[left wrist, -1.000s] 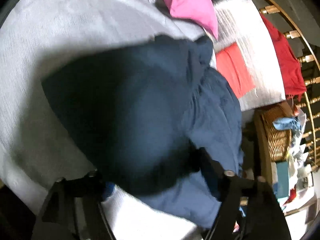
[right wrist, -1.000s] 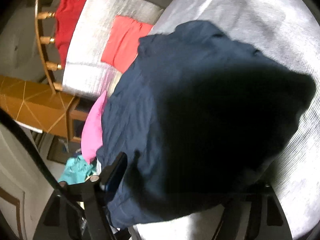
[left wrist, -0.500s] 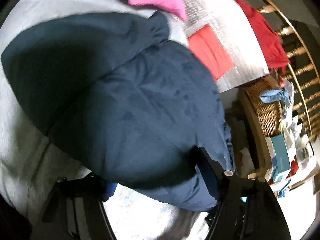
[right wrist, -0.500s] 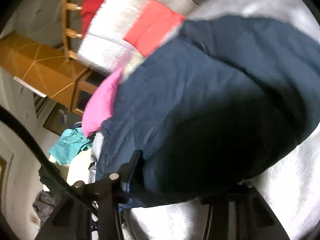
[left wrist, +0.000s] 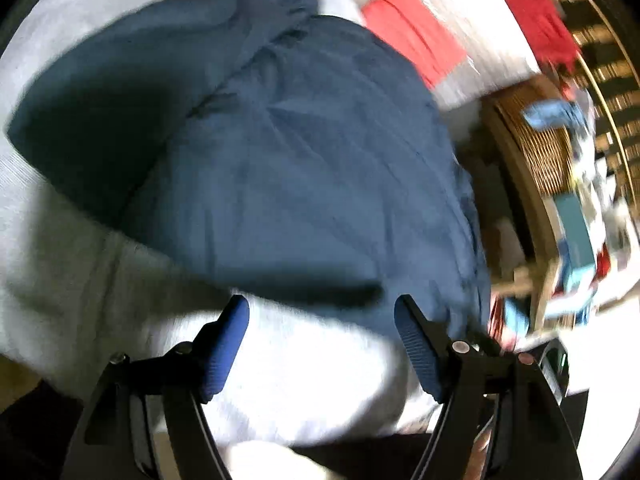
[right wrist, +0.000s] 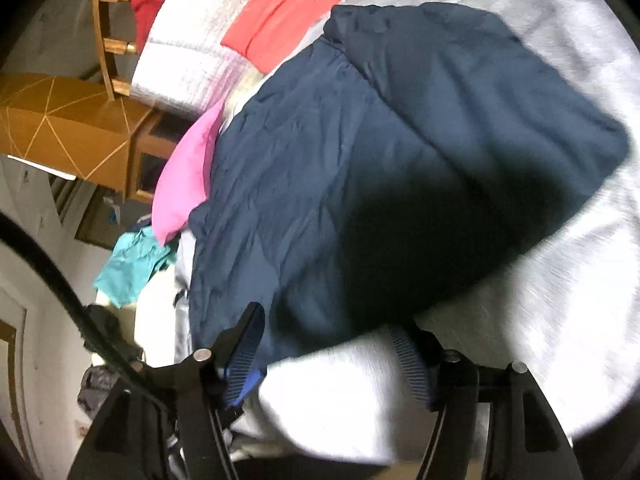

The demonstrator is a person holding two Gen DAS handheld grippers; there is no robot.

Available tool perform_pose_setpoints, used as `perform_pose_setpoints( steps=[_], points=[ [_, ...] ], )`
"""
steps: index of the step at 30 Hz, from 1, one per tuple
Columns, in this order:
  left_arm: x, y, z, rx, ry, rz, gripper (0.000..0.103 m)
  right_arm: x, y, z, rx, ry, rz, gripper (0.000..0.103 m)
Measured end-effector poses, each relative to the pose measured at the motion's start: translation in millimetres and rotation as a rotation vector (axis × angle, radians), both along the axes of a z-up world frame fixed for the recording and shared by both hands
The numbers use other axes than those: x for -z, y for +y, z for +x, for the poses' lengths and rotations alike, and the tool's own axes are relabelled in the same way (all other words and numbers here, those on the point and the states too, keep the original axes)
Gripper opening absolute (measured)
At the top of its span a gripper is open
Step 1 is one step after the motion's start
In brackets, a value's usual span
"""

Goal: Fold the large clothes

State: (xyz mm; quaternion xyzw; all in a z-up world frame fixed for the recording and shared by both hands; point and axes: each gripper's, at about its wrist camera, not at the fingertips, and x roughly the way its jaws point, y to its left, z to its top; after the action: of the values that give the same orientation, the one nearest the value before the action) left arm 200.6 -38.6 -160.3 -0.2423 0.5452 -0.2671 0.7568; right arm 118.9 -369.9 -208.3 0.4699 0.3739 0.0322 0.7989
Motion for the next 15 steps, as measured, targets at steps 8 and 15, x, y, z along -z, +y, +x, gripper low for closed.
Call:
perform_pose_setpoints(
  steps=[8, 15],
  points=[
    [-65, -24, 1, 0.011, -0.265, 0.174, 0.081, -60, -12, -17, -0.047, -0.128, -0.203, 0.055],
    [-14, -54, 37, 0.034, -0.211, 0.434, 0.082, -7, 0, 43, -0.155, 0.054, -0.198, 0.047]
  ],
)
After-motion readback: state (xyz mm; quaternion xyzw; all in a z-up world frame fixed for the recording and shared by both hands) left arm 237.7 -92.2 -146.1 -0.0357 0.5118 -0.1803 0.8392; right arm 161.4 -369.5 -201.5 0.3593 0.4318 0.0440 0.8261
